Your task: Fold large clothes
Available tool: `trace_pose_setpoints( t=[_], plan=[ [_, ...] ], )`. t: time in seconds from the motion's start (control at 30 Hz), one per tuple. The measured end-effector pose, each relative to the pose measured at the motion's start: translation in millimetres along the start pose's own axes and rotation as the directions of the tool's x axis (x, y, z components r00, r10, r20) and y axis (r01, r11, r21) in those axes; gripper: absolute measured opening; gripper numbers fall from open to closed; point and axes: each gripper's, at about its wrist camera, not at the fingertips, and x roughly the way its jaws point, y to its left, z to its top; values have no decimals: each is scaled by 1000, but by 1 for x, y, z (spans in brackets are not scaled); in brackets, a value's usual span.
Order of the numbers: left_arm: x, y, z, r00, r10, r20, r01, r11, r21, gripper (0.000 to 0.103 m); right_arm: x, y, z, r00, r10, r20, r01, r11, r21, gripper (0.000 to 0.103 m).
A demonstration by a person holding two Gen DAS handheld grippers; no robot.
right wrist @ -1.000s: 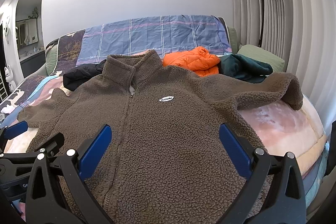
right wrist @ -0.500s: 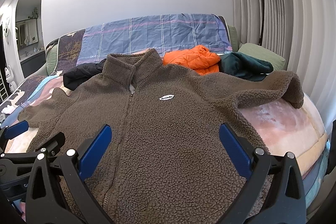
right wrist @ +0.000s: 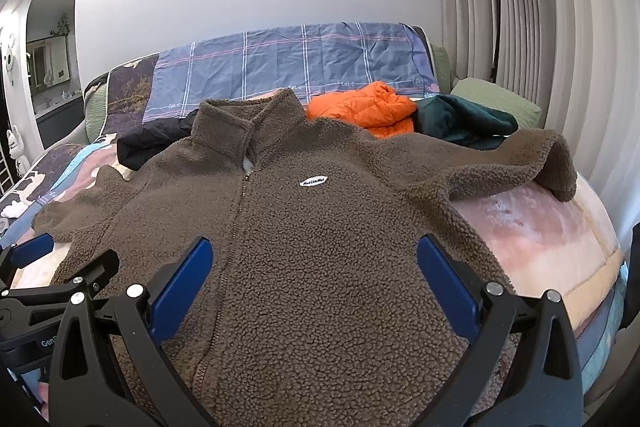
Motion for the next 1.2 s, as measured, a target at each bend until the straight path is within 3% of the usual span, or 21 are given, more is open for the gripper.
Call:
trace_pose_setpoints(
  t=[1.2],
  plan=[
    [4,0,-5,1000,9,-7,-9,1000,14,101,3,3,0,1000,1,-4,-1,1000,-6,102]
  ],
)
